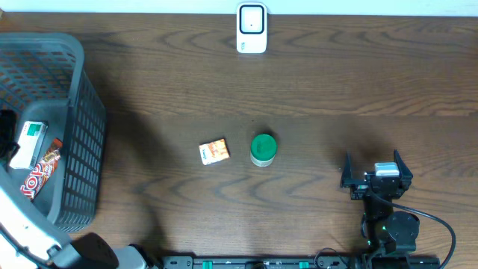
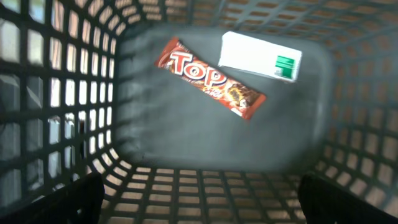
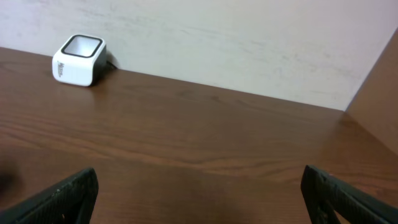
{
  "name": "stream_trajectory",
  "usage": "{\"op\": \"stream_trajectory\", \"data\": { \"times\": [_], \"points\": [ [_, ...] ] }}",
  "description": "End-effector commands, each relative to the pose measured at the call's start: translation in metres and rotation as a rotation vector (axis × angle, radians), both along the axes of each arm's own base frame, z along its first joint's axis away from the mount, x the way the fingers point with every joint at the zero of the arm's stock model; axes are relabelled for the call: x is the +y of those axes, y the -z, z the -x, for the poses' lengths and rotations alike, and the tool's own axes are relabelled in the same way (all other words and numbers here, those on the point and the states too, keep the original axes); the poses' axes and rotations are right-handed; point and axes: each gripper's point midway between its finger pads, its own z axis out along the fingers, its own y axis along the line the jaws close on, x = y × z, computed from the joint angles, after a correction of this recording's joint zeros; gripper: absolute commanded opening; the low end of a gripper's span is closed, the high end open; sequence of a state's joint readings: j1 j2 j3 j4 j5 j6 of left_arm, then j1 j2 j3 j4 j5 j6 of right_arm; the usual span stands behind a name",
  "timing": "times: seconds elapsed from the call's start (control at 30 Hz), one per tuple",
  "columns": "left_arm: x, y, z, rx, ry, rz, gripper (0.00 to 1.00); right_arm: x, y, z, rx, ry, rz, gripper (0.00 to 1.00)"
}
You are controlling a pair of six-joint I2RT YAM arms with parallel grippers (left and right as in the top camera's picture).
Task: Scan the item barcode
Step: 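Reach into the basket and grasp the red TOP bar with left gripper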
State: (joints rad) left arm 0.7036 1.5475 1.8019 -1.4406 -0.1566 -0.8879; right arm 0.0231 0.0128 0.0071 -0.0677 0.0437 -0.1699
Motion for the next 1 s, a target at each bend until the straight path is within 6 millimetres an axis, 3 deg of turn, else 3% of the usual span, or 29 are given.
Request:
{"op": "stream_trajectory", "data": {
  "times": [0.0, 0.33, 0.6, 0.97],
  "points": [
    [0.009, 0.022, 0.005, 0.038, -0.142, 0.013, 0.99, 0.004, 0.001, 0.000, 0.003, -0.015, 0.011, 0.99],
    [0.037, 0.091, -0.016, 0.021, -0.160, -0.057, 0.99, 0.004, 0.001, 0.000, 0.003, -0.015, 0.011, 0.99],
    [0.042, 0.144, -0.021, -0.012, -0.209, -0.067, 0.99, 0.004, 0.001, 0.000, 0.003, -0.015, 0.011, 0.99],
    [0.046, 0.199, -0.019, 0.094, -0.238, -0.016, 0.99, 0.004, 0.001, 0.000, 0.003, -0.015, 0.011, 0.99]
  ]
}}
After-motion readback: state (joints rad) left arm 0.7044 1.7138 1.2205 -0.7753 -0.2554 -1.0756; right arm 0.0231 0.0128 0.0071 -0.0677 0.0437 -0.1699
